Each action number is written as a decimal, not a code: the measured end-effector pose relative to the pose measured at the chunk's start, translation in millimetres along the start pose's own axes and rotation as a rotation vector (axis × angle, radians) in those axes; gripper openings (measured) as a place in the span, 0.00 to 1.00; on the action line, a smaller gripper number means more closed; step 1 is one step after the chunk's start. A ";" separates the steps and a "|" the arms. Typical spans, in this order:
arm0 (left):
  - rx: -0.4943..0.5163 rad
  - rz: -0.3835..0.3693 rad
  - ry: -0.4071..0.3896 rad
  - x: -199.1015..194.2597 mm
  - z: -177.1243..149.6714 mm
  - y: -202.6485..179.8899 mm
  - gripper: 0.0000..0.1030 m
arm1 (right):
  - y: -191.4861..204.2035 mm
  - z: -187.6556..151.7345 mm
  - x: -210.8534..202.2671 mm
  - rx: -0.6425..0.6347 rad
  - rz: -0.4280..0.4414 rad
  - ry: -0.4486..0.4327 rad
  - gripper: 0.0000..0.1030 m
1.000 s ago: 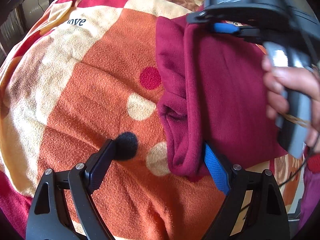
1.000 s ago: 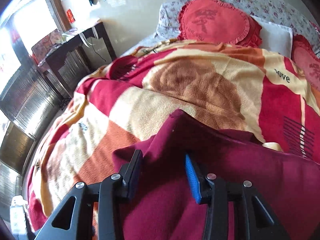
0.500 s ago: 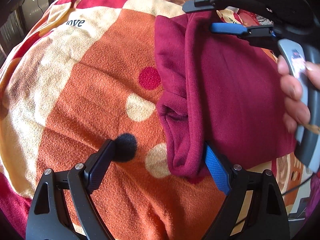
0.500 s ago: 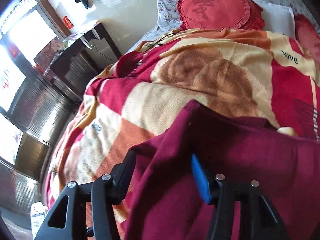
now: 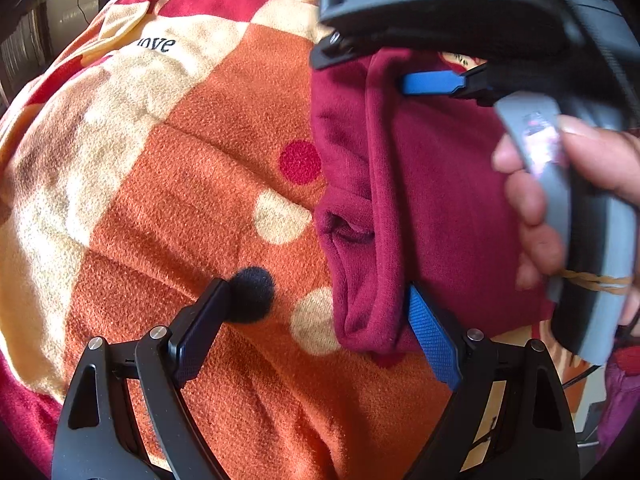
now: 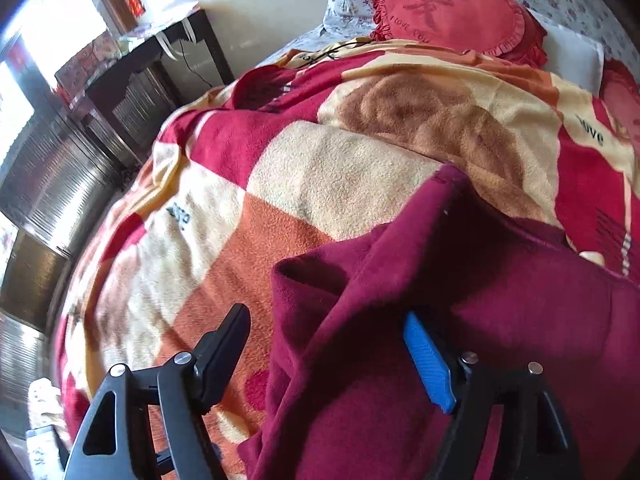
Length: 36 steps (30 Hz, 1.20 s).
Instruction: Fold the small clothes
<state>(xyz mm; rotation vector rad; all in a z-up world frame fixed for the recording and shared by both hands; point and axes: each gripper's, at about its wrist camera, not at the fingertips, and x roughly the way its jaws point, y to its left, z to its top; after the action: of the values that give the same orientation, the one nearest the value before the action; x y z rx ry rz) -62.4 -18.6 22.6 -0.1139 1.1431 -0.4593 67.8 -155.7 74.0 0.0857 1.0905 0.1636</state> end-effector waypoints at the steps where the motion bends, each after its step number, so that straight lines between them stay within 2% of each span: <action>1: -0.004 -0.010 -0.005 -1.1 -0.7 2.0 0.86 | 5.8 1.2 4.1 -0.015 -0.037 0.009 0.75; 3: -0.006 -0.021 -0.010 -2.4 -1.5 5.0 0.86 | 13.4 1.4 10.5 -0.038 -0.080 0.015 0.83; 6: -0.008 -0.032 -0.012 -4.8 -2.6 9.4 0.86 | 29.0 -2.2 25.9 -0.111 -0.196 0.031 0.88; 8: -0.009 -0.044 -0.012 -6.5 -2.7 12.6 0.86 | 38.9 -7.5 37.4 -0.192 -0.280 0.036 0.88; 10: -0.010 -0.057 -0.011 -8.7 -1.2 17.6 0.86 | 39.1 -11.1 37.6 -0.216 -0.282 0.018 0.85; 12: -0.005 -0.064 -0.008 -10.8 0.4 22.1 0.86 | 26.4 -12.0 25.5 -0.182 -0.252 -0.022 0.57; 13: 0.001 -0.061 -0.006 -11.5 1.8 22.9 0.86 | 17.8 -10.9 18.9 -0.156 -0.219 -0.030 0.51; 15: 0.011 -0.050 -0.008 -11.6 7.0 22.8 0.86 | -5.1 -7.8 4.6 -0.079 -0.116 -0.037 0.31; 16: 0.014 -0.047 -0.010 -11.8 9.8 22.2 0.86 | -22.1 -7.4 -4.4 -0.017 -0.031 -0.041 0.29; 19: 0.005 -0.071 -0.036 -12.8 18.5 22.9 0.86 | -46.7 -10.9 -19.8 0.077 0.063 -0.052 0.22; 24: 0.050 -0.062 -0.037 -1.9 32.6 16.0 0.86 | -62.3 -14.2 -29.5 0.110 0.111 -0.063 0.22; 28: 0.025 -0.138 -0.017 6.1 39.5 10.0 0.85 | -62.6 -16.1 -28.3 0.115 0.134 -0.058 0.22; 30: 0.004 -0.167 -0.013 11.2 39.2 0.4 0.78 | -58.9 -15.8 -25.3 0.105 0.130 -0.047 0.22; 31: -0.001 -0.180 -0.014 12.4 38.9 0.7 0.69 | -55.7 -14.2 -23.8 0.099 0.115 -0.040 0.22; 32: -0.003 -0.186 -0.013 12.4 37.9 -0.2 0.65 | -53.2 -12.6 -21.6 0.094 0.104 -0.033 0.24; 33: -0.007 -0.188 -0.018 12.4 37.3 -0.1 0.64 | -49.1 -11.3 -19.7 0.087 0.088 -0.023 0.39; 35: -0.007 -0.186 -0.026 13.4 37.4 -1.4 0.64 | -38.6 -6.7 -16.3 0.061 0.036 -0.023 0.59; 36: -0.006 -0.186 -0.028 13.4 35.6 -1.7 0.64 | -32.4 -4.8 -15.5 0.043 0.020 -0.031 0.60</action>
<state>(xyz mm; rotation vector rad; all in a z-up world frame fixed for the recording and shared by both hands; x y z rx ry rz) -26.5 -30.7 26.6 -0.2322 1.1106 -0.6173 59.4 -190.3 80.4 0.1374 1.0621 0.1568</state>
